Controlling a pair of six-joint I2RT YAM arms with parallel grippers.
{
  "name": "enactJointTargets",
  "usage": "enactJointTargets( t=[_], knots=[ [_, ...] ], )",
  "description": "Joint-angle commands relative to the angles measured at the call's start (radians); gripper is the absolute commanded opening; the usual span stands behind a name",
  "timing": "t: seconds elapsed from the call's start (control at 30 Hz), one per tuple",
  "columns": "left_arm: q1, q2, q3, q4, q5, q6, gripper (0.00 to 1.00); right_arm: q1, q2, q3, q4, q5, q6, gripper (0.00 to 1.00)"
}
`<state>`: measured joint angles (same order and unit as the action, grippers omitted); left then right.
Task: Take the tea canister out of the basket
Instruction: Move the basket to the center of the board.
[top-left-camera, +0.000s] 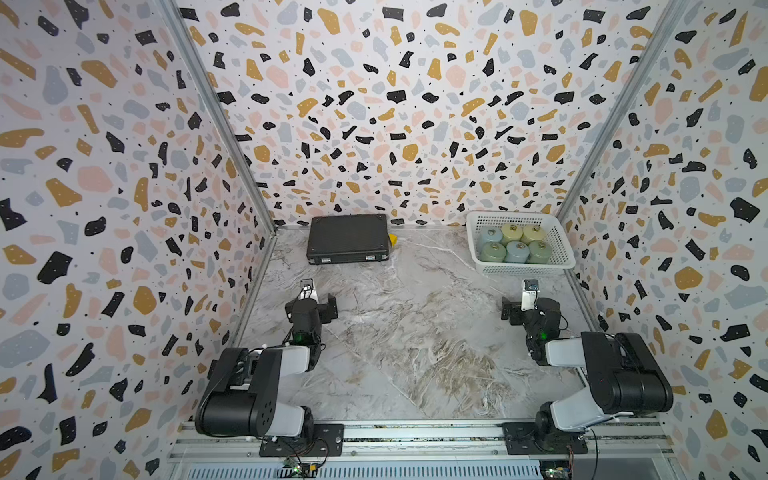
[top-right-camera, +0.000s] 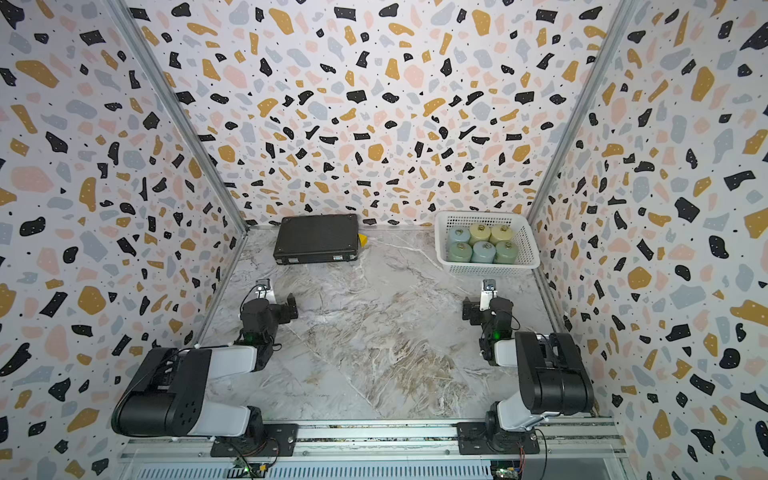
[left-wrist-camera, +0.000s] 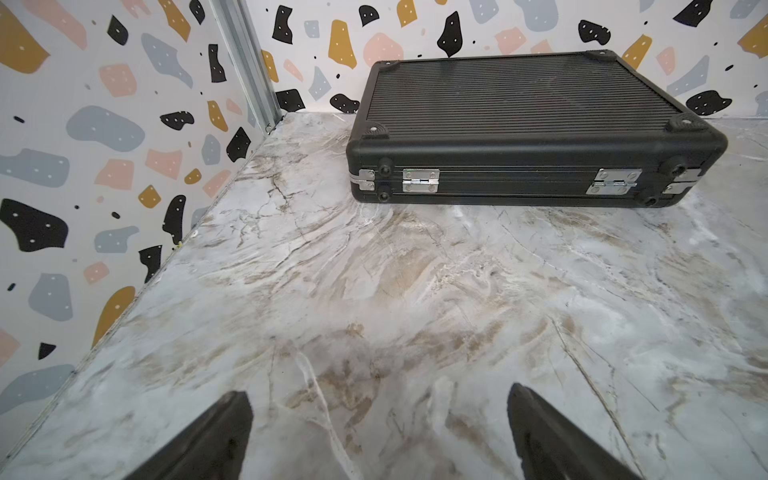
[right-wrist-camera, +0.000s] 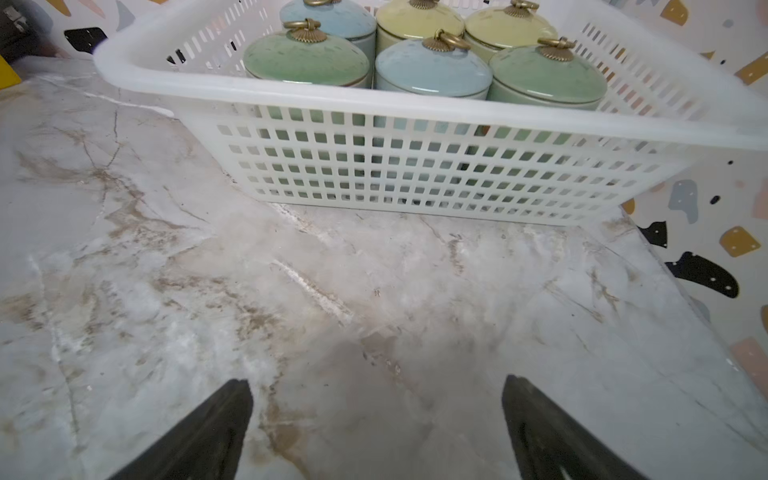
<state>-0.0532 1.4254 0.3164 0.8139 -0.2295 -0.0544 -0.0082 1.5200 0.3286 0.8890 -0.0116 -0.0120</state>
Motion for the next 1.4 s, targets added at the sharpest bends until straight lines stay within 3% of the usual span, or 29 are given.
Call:
enactJointTargets(
  t=[0.0, 0.73, 0.8, 0.87, 0.9, 0.97, 1.03, 1.1, 1.17, 1.27, 1.37],
  knots=[
    [-0.002, -0.005, -0.001, 0.039, -0.004, 0.011, 0.99, 0.003, -0.011, 0.015, 0.0, -0.005, -0.004, 0.99],
    [-0.002, -0.002, 0.0, 0.041, -0.001, 0.011, 0.99, 0.003, -0.01, 0.017, -0.004, -0.004, -0.003, 0.99],
    [-0.002, -0.011, 0.005, 0.037, 0.045, 0.034, 0.99, 0.004, -0.015, 0.013, 0.004, 0.014, 0.001, 0.99],
    [-0.003, -0.072, 0.075, -0.161, 0.149, 0.076, 0.99, 0.005, -0.076, 0.017, -0.066, 0.104, 0.036, 0.99],
    [-0.004, -0.111, 0.133, -0.3, 0.146, 0.059, 1.0, 0.005, -0.116, 0.038, -0.138, 0.13, 0.045, 0.99],
    [-0.004, -0.165, 0.24, -0.502, 0.036, -0.01, 1.0, 0.005, -0.204, 0.117, -0.349, 0.157, 0.058, 1.0],
    [-0.004, -0.219, 0.276, -0.568, -0.038, -0.07, 0.99, 0.005, -0.26, 0.187, -0.488, 0.184, 0.095, 0.99],
    [-0.004, -0.279, 0.303, -0.61, -0.08, -0.138, 0.99, 0.004, -0.3, 0.24, -0.598, 0.257, 0.192, 0.99],
    [-0.004, -0.328, 0.364, -0.714, -0.152, -0.288, 1.0, 0.004, -0.324, 0.31, -0.748, 0.313, 0.348, 0.99],
    [-0.002, -0.387, 0.482, -0.956, -0.168, -0.487, 1.0, 0.002, -0.326, 0.416, -0.862, 0.215, 0.423, 0.99],
    [-0.001, -0.419, 0.517, -1.083, -0.132, -0.556, 1.0, 0.002, -0.308, 0.515, -1.003, 0.212, 0.626, 0.99]
  ],
)
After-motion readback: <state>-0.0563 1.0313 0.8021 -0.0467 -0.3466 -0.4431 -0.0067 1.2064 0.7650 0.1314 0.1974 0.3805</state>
